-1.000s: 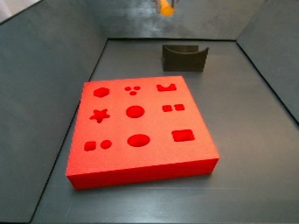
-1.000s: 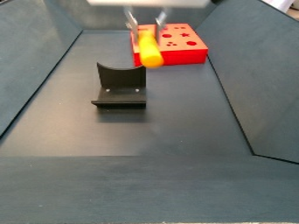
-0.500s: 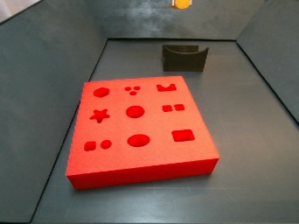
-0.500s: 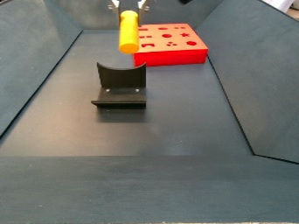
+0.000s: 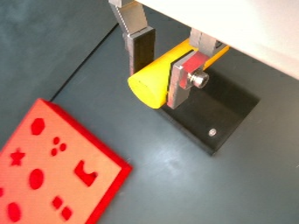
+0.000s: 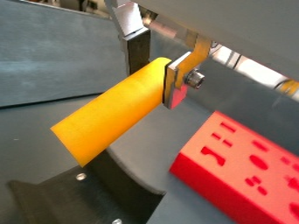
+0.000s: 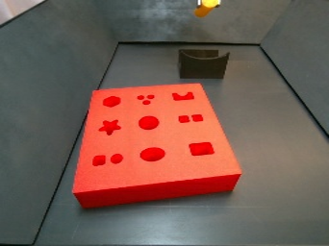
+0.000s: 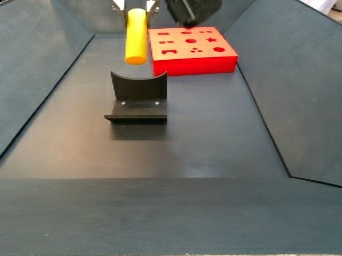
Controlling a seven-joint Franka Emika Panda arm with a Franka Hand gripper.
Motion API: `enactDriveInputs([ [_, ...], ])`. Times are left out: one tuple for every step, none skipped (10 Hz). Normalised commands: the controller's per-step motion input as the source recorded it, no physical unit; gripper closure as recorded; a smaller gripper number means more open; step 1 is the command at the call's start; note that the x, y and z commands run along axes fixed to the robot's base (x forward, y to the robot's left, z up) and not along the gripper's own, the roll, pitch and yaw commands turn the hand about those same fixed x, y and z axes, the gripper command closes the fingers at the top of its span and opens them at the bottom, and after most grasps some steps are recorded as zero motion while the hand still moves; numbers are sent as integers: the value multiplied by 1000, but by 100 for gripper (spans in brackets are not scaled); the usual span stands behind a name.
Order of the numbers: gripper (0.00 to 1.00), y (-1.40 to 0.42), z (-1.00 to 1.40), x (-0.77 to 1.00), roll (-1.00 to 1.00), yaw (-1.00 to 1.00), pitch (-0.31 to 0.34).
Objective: Pick up the oval object. Move up. Place the oval object on the fixture. Regrasp the oval object. Move to above the board. Insert the oval object.
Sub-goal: Place the oval object on the fixture.
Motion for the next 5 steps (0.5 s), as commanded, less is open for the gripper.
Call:
enactDriveInputs([
  [100, 43, -10, 56, -478, -112, -16],
  [100, 28, -10, 65, -268, -87, -12],
  [100, 133, -1000, 129, -1000, -38, 196],
  [100, 139, -1000, 133, -1000, -49, 194],
  [100, 142, -1000, 139, -1000, -77, 210],
])
